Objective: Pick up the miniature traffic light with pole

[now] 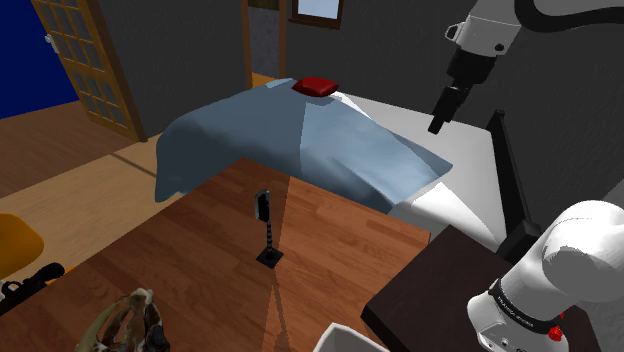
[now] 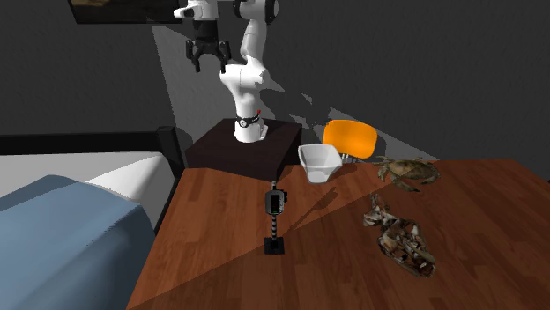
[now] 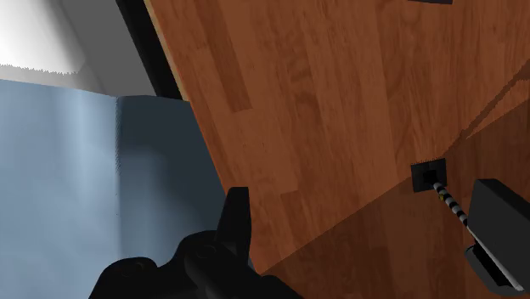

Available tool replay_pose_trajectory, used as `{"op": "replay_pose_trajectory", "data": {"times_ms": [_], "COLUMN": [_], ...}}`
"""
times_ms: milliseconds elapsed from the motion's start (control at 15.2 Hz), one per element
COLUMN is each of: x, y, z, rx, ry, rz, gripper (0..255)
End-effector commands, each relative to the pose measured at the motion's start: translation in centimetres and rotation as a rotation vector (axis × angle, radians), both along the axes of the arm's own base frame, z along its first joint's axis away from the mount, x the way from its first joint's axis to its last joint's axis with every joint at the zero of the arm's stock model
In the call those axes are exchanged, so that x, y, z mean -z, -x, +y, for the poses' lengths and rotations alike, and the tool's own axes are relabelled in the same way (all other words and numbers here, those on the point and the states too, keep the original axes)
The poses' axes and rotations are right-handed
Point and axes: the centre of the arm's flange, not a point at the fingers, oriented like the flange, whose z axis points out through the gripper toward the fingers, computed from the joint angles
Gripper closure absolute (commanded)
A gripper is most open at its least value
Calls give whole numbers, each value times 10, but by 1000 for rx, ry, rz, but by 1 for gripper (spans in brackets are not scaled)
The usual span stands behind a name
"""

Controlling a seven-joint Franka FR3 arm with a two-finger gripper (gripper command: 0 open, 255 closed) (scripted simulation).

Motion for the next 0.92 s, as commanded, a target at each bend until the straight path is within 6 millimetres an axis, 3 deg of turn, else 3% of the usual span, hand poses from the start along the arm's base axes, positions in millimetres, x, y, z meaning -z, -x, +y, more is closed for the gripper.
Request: {"op": "replay_pose_trajectory", "data": {"times_ms": [0, 858], "x": [0, 86], "y": [0, -84], "z": [0, 117], "rx": [0, -11], "ry": [0, -30], "rz": [0, -8], "gripper": [0, 0]}}
